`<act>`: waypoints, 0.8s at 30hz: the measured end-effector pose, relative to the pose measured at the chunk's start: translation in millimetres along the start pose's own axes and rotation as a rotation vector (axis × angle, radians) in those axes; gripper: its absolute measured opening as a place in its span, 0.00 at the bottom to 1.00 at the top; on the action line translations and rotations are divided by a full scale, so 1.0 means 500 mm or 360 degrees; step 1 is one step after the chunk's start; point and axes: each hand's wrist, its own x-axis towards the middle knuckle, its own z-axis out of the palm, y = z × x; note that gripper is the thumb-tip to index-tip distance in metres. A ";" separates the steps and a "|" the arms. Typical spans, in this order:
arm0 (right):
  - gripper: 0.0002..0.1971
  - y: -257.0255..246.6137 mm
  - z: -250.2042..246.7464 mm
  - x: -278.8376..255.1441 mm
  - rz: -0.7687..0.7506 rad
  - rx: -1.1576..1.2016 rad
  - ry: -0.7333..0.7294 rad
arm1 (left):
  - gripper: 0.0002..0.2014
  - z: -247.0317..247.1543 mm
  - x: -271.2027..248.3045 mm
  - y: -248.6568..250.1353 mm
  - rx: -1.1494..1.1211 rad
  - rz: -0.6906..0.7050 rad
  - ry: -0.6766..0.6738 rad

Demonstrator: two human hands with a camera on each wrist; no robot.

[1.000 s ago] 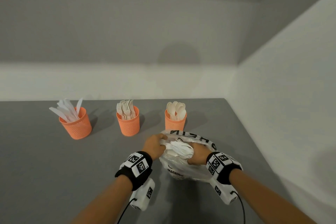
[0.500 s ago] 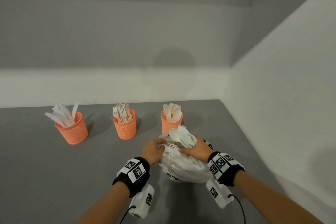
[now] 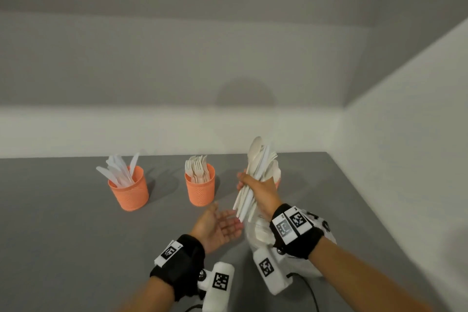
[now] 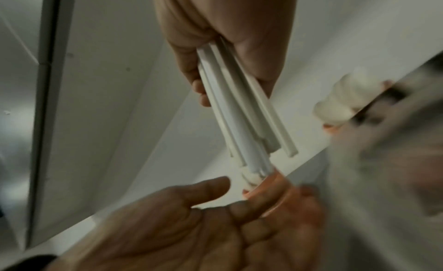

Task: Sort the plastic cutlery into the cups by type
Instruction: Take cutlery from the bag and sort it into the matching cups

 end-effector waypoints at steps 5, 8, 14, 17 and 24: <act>0.06 0.031 0.134 -0.030 0.0034 0.0023 -0.0051 | 0.22 -0.045 -0.024 0.046 -0.0325 0.0076 -0.0125; 0.15 0.054 0.188 -0.037 0.0015 0.0021 -0.0041 | 0.17 -0.077 -0.038 0.072 -0.0199 0.0136 -0.0050; 0.20 0.078 0.270 -0.035 0.0219 0.0079 -0.0044 | 0.18 -0.153 -0.055 0.092 0.0084 -0.0002 -0.0050; 0.07 0.081 0.295 -0.033 0.0260 0.0062 -0.0055 | 0.19 -0.192 -0.064 0.108 0.0315 0.0099 -0.0083; 0.09 0.095 0.331 -0.041 0.0256 -0.0140 0.0016 | 0.17 -0.235 -0.093 0.148 0.0943 0.0155 -0.0396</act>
